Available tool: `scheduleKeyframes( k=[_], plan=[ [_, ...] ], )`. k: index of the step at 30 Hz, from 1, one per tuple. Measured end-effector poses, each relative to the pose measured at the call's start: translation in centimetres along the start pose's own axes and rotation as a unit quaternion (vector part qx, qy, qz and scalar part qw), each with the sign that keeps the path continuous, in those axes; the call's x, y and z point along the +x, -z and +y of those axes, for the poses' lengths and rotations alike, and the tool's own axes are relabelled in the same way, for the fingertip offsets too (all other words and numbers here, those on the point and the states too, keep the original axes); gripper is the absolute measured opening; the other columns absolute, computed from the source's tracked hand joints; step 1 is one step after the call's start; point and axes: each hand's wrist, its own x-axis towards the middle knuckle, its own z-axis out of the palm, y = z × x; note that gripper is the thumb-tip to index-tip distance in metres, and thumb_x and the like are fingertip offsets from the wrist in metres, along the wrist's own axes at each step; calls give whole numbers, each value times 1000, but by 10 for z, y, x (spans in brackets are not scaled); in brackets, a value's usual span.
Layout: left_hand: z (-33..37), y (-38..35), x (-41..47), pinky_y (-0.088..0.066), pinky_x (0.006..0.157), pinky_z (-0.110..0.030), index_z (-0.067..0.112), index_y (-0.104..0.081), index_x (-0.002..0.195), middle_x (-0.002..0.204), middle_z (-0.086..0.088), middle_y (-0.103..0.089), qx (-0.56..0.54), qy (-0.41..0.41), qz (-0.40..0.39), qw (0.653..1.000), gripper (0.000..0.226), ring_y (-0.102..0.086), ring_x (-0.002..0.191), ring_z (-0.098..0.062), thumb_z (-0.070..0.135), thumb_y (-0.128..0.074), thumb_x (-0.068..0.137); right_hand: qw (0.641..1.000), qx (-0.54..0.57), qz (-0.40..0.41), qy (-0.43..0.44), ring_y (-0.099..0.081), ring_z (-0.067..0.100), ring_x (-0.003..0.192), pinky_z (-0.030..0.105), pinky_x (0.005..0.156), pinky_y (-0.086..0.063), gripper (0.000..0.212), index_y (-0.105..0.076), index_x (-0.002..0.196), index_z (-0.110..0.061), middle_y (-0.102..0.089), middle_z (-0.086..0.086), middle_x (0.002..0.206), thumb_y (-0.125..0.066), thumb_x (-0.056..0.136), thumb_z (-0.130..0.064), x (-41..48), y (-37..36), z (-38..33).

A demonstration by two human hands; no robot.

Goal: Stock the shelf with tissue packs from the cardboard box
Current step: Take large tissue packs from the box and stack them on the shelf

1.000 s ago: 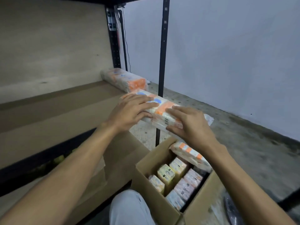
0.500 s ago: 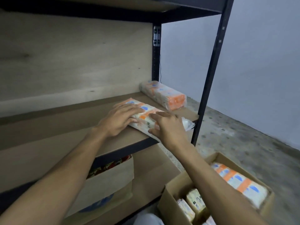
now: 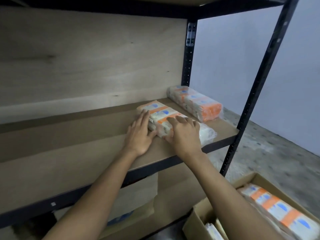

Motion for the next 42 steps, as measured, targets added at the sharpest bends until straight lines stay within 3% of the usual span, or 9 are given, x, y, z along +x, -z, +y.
scheduleKeyframes(
  k=[4,8,12,18,27,37,42],
  plan=[
    [2,0,-13,-11,120,-44,20,-7,153,162,-1,-8,-15,84,-50,995,80,-9,148,-20,57,-44,92,988,143,58,11,-54,18,118,40,99,-42,60,-57,127,-24,-61,-2,127,-57,80,-61,-3,17,13],
    [4,-1,-24,-3,120,-44,25,-11,153,162,2,-6,67,67,-136,986,67,-2,149,-18,56,-30,96,998,43,44,21,-33,17,136,55,107,-25,71,-49,130,-39,-50,-13,140,-49,70,-78,-19,25,44],
    [7,-3,-24,1,120,-44,25,-15,153,162,3,-7,93,76,-147,982,64,-2,149,-18,56,-24,98,998,53,4,23,-17,21,144,61,101,-33,84,-42,134,-45,-33,-11,151,-53,59,-80,-32,9,56],
    [8,-4,-25,0,120,-44,26,-17,153,162,2,-10,105,77,-135,982,63,-5,149,-19,55,-25,98,990,112,77,33,-32,27,132,57,95,-41,74,-51,128,-39,-45,-7,142,-65,60,-67,-33,-15,54],
    [10,-4,-25,-3,120,-45,26,-19,152,161,2,-13,109,74,-128,983,62,-8,149,-19,55,-26,98,983,142,117,26,-36,27,124,56,91,-43,61,-59,121,-31,-53,-3,132,-68,64,-50,-21,-31,46],
    [10,-2,-26,-6,120,-45,25,-24,151,160,1,-17,100,69,-120,985,61,-11,148,-19,54,-29,97,968,176,172,39,-47,27,115,42,97,-41,52,-67,112,-25,-61,-2,122,-70,65,-47,-13,-26,48],
    [11,-2,-26,-5,120,-44,25,-26,150,161,1,-16,100,71,-122,985,61,-10,148,-19,54,-29,97,952,176,244,50,-53,29,105,29,97,-36,45,-71,104,-20,-65,1,113,-72,64,-41,-6,-13,51]
  ],
)
